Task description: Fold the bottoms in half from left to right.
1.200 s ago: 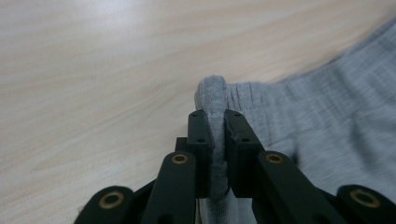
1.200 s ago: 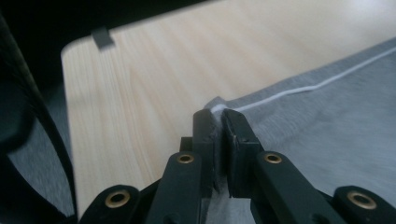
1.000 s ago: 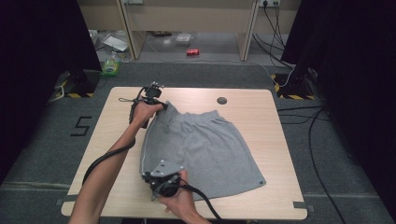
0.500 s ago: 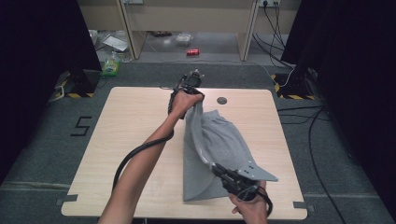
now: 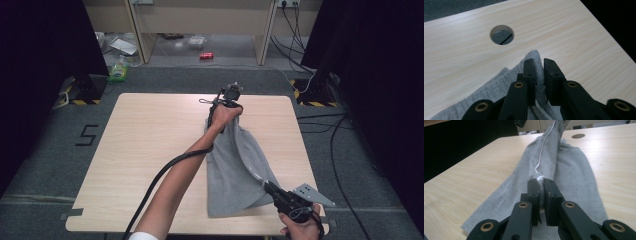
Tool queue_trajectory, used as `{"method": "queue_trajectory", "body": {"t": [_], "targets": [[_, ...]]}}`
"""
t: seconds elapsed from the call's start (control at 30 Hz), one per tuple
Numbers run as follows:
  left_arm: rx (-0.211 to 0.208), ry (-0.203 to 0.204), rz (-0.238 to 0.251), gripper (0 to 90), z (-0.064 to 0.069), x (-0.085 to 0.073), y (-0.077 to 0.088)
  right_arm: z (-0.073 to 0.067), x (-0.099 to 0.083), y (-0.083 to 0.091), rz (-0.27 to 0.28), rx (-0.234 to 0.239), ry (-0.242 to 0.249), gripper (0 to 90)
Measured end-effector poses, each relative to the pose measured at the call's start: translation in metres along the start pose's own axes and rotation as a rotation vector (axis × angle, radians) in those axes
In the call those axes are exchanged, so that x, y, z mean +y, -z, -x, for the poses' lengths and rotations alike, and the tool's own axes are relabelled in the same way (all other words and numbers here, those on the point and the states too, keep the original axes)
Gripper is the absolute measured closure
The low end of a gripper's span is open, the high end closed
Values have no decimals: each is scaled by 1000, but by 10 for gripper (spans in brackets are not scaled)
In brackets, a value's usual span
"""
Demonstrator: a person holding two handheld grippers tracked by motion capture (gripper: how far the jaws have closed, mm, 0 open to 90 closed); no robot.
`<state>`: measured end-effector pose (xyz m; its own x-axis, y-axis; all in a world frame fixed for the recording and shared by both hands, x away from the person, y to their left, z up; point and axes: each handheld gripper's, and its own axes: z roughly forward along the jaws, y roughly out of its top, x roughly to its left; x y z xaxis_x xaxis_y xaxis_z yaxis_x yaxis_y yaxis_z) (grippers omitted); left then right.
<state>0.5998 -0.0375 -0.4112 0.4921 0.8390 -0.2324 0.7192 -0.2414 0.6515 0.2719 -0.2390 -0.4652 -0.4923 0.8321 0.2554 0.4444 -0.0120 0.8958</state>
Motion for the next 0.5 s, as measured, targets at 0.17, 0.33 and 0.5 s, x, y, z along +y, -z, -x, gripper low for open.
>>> {"method": "queue_trajectory", "body": {"t": [0.17,0.33,0.5], "targets": [[-47,18,39,584,6,2,3,13,-9,7,-29,-54,-13,845],[-34,-22,17,530,-8,-2,16,23,-18,11,-72,-101,-15,838],[0,-14,-6,502,-36,-13,27,28,-17,17,-81,-145,-27,725]]}}
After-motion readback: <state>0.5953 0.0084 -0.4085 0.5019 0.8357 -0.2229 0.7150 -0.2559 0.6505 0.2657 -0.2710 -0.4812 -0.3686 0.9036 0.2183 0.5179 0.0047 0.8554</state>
